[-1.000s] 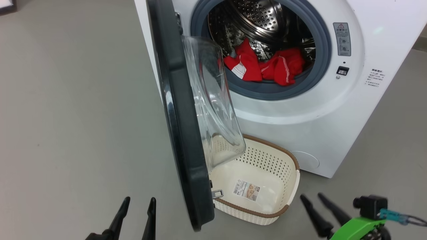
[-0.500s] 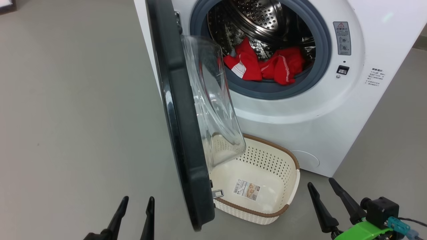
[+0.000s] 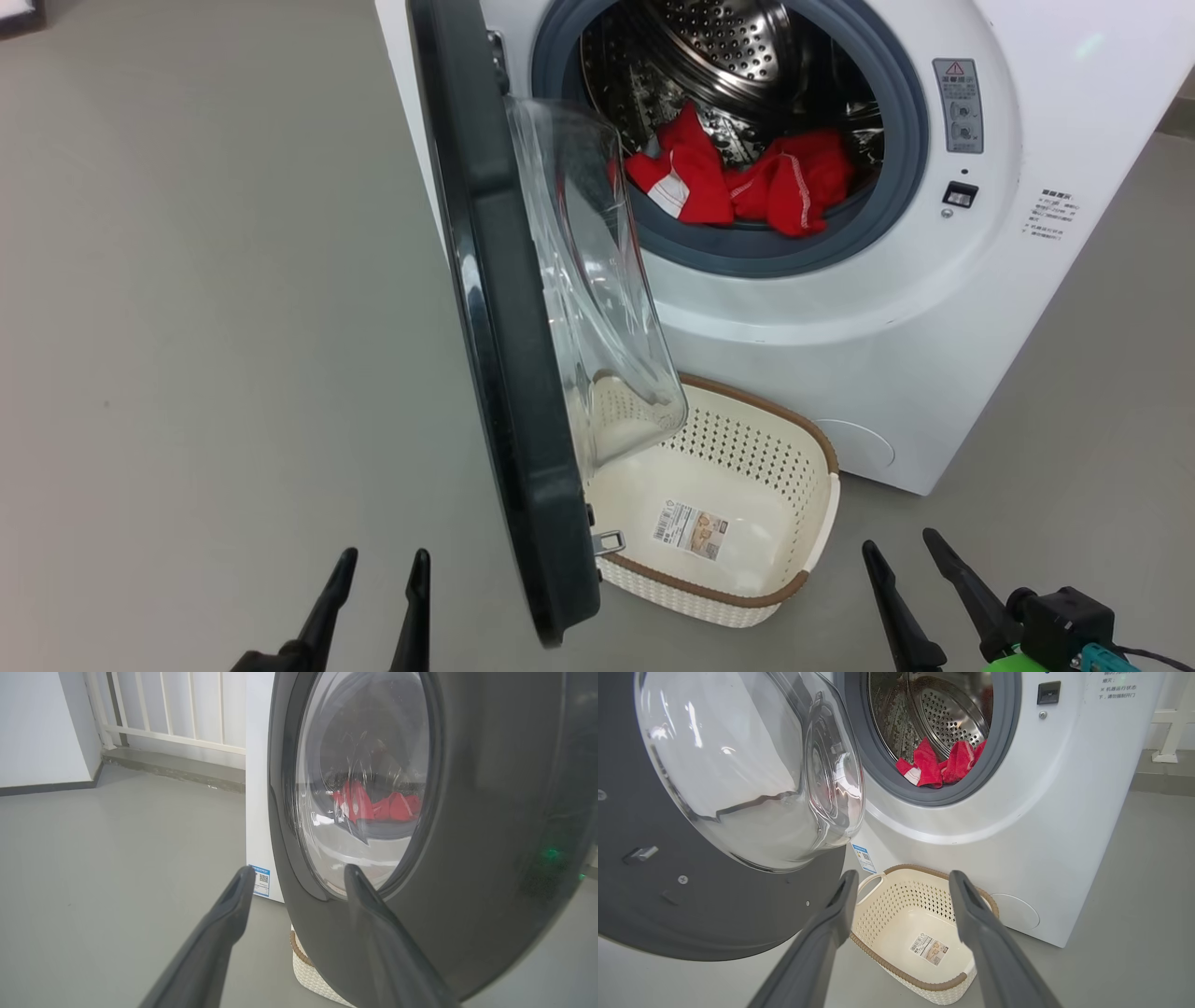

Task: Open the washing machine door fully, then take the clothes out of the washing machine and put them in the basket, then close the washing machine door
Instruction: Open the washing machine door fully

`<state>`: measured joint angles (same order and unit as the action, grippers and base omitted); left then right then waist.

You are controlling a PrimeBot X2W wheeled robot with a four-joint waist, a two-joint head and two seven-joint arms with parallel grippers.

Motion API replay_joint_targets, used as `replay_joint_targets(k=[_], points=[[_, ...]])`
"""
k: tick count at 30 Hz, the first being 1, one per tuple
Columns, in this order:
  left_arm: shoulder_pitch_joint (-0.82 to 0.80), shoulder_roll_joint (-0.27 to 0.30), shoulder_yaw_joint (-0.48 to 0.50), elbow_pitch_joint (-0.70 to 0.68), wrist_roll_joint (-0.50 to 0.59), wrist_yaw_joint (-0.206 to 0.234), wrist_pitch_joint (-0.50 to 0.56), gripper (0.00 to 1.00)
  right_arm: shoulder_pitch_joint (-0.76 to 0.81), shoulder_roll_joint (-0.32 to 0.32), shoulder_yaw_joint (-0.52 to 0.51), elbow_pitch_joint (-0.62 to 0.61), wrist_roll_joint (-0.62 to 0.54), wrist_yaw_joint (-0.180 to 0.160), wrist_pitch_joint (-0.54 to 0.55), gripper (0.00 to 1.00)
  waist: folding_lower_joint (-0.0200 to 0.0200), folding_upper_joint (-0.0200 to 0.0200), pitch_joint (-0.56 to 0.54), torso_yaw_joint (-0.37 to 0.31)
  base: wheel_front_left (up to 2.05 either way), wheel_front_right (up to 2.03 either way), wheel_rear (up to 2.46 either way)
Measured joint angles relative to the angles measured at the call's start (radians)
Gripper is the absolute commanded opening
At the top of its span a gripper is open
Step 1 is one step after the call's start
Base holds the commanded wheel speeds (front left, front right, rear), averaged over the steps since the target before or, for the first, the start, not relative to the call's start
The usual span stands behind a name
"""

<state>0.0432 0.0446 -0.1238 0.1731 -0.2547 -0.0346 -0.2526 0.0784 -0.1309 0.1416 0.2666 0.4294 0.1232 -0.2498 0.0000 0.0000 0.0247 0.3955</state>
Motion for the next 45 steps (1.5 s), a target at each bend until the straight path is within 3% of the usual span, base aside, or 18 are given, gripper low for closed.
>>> replay_joint_targets(k=[6,7,8,9,13,20,26,34,38,45], points=[[0.0,0.0,0.001,0.0,0.0,0.001,0.0,1.0,0.0,0.002,-0.001,-0.005,0.0,0.0,0.0,1.0,0.0001,0.0,0.001,-0.003,0.0,0.0,0.0],[0.0,0.0,0.002,-0.001,-0.001,0.005,0.0,0.71,0.0,0.002,-0.001,-0.005,0.0,0.0,0.0,1.0,0.0,0.0,0.001,-0.004,0.0,0.0,0.0],[0.0,0.0,0.002,-0.001,-0.001,0.008,0.0,0.18,0.0,0.003,-0.002,-0.007,0.0,0.0,0.0,1.0,0.0,0.0,0.001,-0.004,0.0,0.0,0.0],[0.0,0.0,0.004,-0.002,-0.001,0.008,0.0,0.0,0.0,0.003,-0.002,-0.008,0.0,0.0,0.0,1.0,0.0,0.0,0.001,-0.005,0.0,0.0,0.0],[-0.001,0.0,0.019,-0.049,-0.007,0.018,0.0,0.0,0.0,0.005,-0.003,-0.014,-0.002,0.0,0.0,1.0,0.0,0.0,0.001,-0.007,0.0,0.0,0.0],[-0.051,0.0,0.032,-0.282,-0.009,0.046,0.0,0.0,-0.001,0.006,-0.005,-0.021,-0.003,0.0,0.0,1.0,0.0,0.0,0.006,-0.01,0.0,0.0,0.0],[-0.108,0.0,-0.072,-0.457,0.017,0.038,-0.005,0.0,-0.001,0.005,-0.004,-0.025,-0.003,0.0,0.0,1.0,0.0,0.0,0.009,-0.016,0.0,0.0,0.0],[-0.107,0.001,-0.266,-0.409,0.041,0.006,-0.005,0.0,-0.002,0.005,-0.002,-0.033,-0.003,0.0,0.0,1.0,0.0,0.0,0.012,-0.028,0.0,0.0,0.0],[-0.09,0.003,-0.303,-0.333,-0.048,0.007,-0.004,0.0,-0.003,0.005,-0.002,-0.035,-0.003,0.0,0.0,1.0,0.0,0.0,0.015,-0.035,0.0,0.0,0.0],[-0.079,0.005,-0.348,-0.15,-0.077,-0.007,-0.004,0.0,-0.003,0.005,-0.001,-0.037,-0.003,0.0,0.0,1.0,0.0,0.0,0.022,-0.037,0.0,0.0,0.0]])
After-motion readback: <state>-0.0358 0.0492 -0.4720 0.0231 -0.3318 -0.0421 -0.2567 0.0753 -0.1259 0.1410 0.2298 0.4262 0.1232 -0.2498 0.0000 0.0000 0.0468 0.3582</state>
